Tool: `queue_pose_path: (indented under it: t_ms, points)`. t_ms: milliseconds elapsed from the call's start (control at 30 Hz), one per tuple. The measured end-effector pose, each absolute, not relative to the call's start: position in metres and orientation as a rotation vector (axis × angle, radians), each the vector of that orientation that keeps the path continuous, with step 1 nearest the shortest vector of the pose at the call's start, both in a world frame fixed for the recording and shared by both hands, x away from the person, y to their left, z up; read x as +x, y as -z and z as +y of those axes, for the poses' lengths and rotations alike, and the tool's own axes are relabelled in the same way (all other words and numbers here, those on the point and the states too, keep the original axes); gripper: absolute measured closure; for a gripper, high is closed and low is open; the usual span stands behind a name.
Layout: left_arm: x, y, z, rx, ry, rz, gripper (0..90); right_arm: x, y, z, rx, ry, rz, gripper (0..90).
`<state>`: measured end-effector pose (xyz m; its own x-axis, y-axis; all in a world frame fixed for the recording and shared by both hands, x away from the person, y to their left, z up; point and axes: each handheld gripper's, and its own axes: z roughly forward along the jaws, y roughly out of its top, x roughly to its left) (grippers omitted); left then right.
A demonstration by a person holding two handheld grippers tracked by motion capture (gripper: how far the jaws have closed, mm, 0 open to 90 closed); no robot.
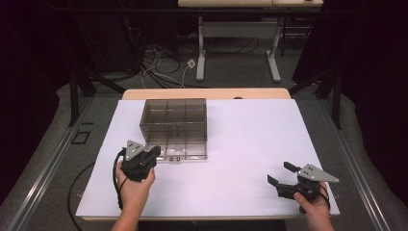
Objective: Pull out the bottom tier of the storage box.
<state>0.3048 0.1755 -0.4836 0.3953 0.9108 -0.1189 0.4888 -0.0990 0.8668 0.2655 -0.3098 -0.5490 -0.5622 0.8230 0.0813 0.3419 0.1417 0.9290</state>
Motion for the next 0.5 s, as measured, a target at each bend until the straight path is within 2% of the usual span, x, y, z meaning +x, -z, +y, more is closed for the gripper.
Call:
queue_pose_path:
  t_ms: [500]
  points:
    - [0.324, 0.481, 0.163, 1.734, -0.567, 1.220, 87.3, 0.266, 0.549, -0.310, 1.110, -1.408, 1.979, 14.7]
